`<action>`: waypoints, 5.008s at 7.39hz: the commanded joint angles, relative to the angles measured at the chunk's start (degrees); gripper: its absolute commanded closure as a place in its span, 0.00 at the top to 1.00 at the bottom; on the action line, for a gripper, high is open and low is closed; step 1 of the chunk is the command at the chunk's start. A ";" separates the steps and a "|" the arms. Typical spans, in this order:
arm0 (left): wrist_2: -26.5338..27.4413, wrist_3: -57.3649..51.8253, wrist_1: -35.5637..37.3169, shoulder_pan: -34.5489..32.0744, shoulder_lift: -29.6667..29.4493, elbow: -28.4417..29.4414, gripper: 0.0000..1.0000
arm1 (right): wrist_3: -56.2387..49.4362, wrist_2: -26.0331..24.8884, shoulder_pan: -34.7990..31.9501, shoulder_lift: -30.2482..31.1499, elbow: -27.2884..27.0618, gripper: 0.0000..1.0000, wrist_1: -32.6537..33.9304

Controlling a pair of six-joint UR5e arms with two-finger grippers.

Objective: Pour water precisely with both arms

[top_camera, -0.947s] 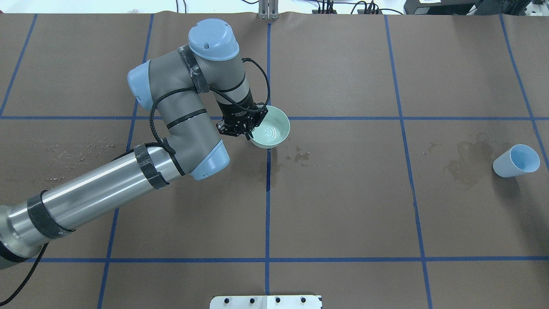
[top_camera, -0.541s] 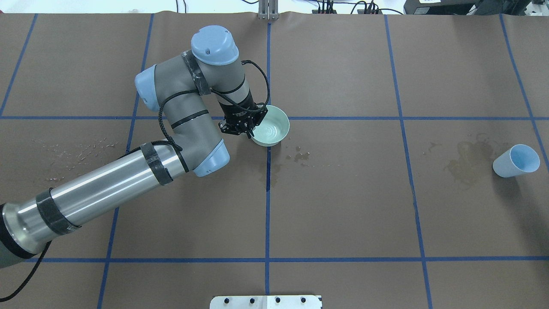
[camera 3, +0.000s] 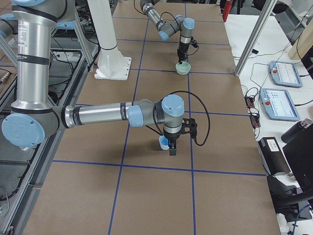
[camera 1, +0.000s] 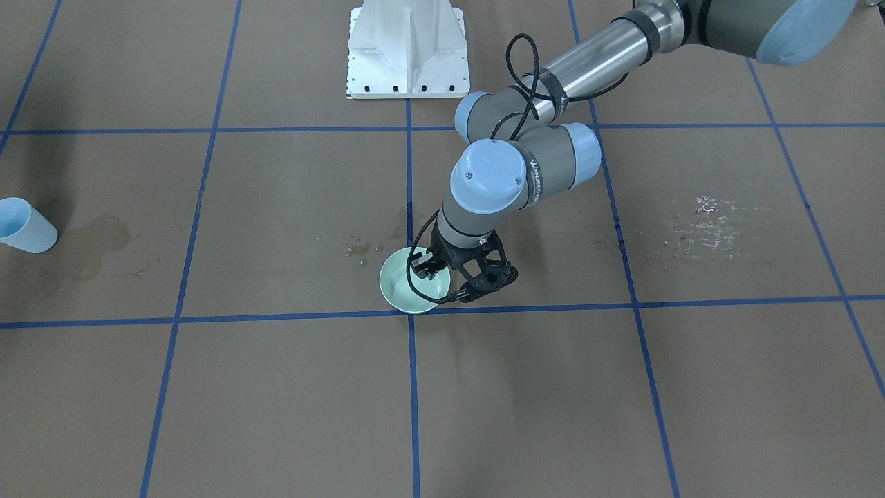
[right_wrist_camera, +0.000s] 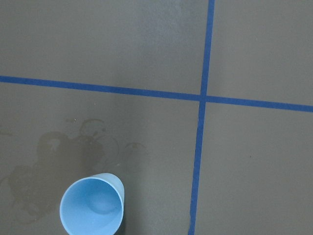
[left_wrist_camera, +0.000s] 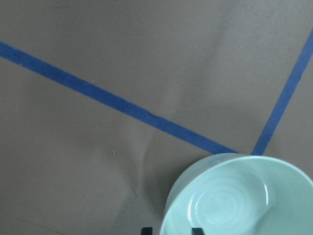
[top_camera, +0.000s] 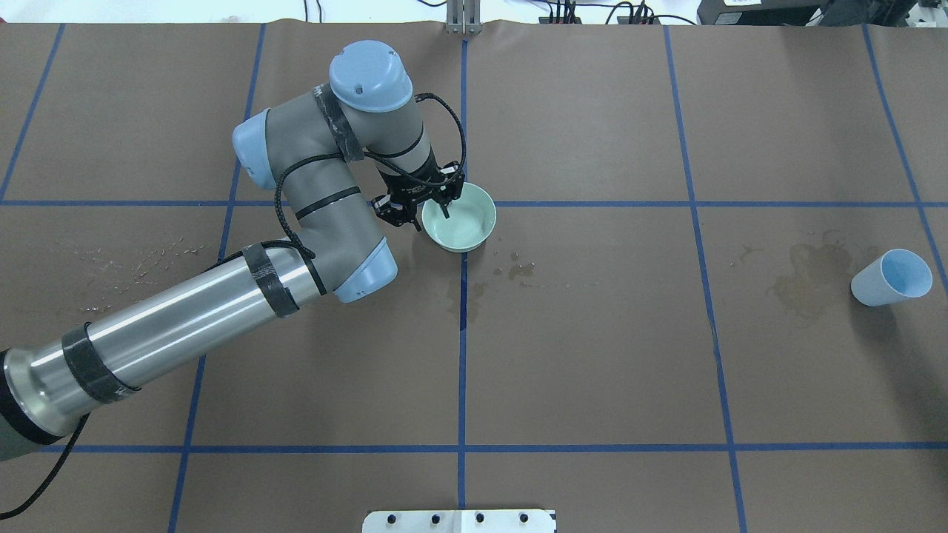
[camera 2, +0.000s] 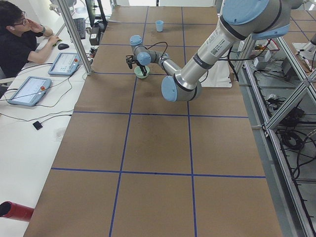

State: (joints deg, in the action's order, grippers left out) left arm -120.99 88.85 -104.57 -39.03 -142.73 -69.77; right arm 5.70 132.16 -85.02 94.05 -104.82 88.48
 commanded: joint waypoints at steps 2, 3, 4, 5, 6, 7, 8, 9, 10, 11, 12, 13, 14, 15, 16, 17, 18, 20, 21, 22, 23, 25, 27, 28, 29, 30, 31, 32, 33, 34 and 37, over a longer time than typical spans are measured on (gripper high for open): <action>1.28 0.09 0.68 -2.71 0.52 -6.06 1.00 | 9.71 -2.93 0.37 5.22 -6.59 1.00 -4.51; 1.28 0.18 2.86 -3.41 2.17 -8.95 1.00 | 14.64 -7.31 2.12 11.62 -8.54 0.99 -13.42; 1.28 0.09 5.31 -3.60 3.76 -12.20 1.00 | 26.09 -10.57 6.57 16.38 -9.78 0.99 -22.12; 1.28 0.09 7.34 -3.51 4.82 -15.02 1.00 | 35.86 -17.22 13.41 21.04 -12.23 0.99 -28.04; 1.28 0.09 8.58 -3.51 5.17 -16.44 1.00 | 41.96 -23.20 19.30 26.13 -12.52 1.00 -36.63; 1.37 0.09 8.68 -3.51 5.35 -16.71 1.00 | 48.29 -28.05 25.37 29.40 -12.43 1.00 -43.93; 1.29 0.09 8.77 -3.34 5.35 -16.80 1.00 | 53.92 -35.49 33.00 30.91 -12.43 1.00 -46.88; 1.37 0.09 8.85 -3.33 5.35 -17.24 1.00 | 62.33 -46.18 43.52 31.10 -12.43 1.00 -47.17; 1.37 0.09 8.85 -3.33 6.14 -17.59 1.00 | 65.55 -51.60 49.19 31.45 -12.34 1.00 -47.17; 1.37 0.01 8.85 -3.33 6.32 -17.59 1.00 | 68.19 -52.69 51.16 31.54 -12.34 1.00 -47.26; 1.37 0.00 8.85 -3.16 6.58 -17.59 1.00 | 71.87 -58.27 55.79 31.54 -11.65 1.00 -47.26; 2.07 0.00 8.85 -2.81 6.58 -17.59 1.00 | 74.60 -64.42 59.93 31.28 -9.29 1.00 -47.26; 3.12 0.00 8.85 -2.63 7.02 -17.59 1.00 | 76.72 -68.49 62.49 30.41 -7.44 1.00 -47.26; 3.22 0.00 8.85 -2.46 7.28 -17.59 1.00 | 78.31 -71.05 64.26 30.23 -6.99 1.00 -47.26; 3.22 0.00 8.85 -2.45 7.29 -17.51 1.00 | 79.80 -74.90 65.84 29.79 -6.20 0.99 -47.09; 3.31 0.00 8.85 -2.37 7.29 -17.51 1.00 | 80.34 -78.25 66.81 28.22 -3.49 1.00 -47.08; 3.48 -0.17 8.77 -2.28 7.37 -17.51 1.00 | 80.34 -81.07 67.43 25.51 -1.29 1.00 -47.00; 5.41 -0.26 8.77 -1.93 7.81 -17.42 1.00 | 82.17 -86.69 69.62 24.51 1.89 1.00 -47.35; 5.42 -0.26 8.77 -1.84 7.99 -17.42 1.00 | 82.71 -88.37 70.33 24.51 2.42 1.00 -47.35; 5.42 -0.26 8.77 -1.75 8.16 -17.42 1.00 | 82.72 -89.87 70.51 24.43 3.12 0.99 -47.35; 5.42 -0.26 8.77 -1.75 8.34 -17.33 1.00 | 82.89 -91.01 70.52 23.12 4.61 0.99 -47.52; 5.42 -0.26 8.77 -1.75 8.34 -17.33 1.00 | 82.89 -92.34 70.52 21.79 6.20 1.00 -47.61; 5.42 -0.26 8.77 -1.75 8.34 -17.24 1.00 | 82.89 -92.43 70.52 20.74 7.07 1.00 -47.61; 5.42 -0.26 8.77 -1.75 8.34 -17.24 1.00 | 82.81 -92.87 70.52 20.47 7.95 1.00 -48.13; 5.42 -0.26 8.77 -1.75 8.34 -17.24 1.00 | 82.81 -92.87 70.52 20.47 8.57 1.00 -48.49; 5.42 -0.35 8.77 -1.75 8.34 -17.16 1.00 | 82.63 -92.87 70.43 20.47 9.45 1.00 -49.01; 5.42 -0.35 8.77 -1.75 8.34 -17.15 1.00 | 81.93 -92.87 70.43 20.47 11.37 1.00 -52.24; 5.42 -0.26 8.77 -1.75 8.34 -17.15 1.00 | 81.32 -92.87 70.43 20.21 13.56 1.00 -55.31; 5.42 -0.26 8.77 -1.75 8.34 -17.07 1.00 | 80.53 -92.87 70.43 19.34 13.85 1.00 -55.43; 5.42 -0.26 8.77 -1.75 8.34 -17.07 1.00 | 80.52 -92.87 70.43 19.24 13.85 1.00 -55.43; 5.42 -0.26 8.77 -1.66 8.43 -17.07 1.00 | 80.35 -93.31 70.25 19.24 13.85 1.00 -55.52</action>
State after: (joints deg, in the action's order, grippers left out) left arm -115.58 88.59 -95.80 -40.76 -134.31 -86.84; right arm 86.15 39.12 -14.68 113.32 -90.99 32.99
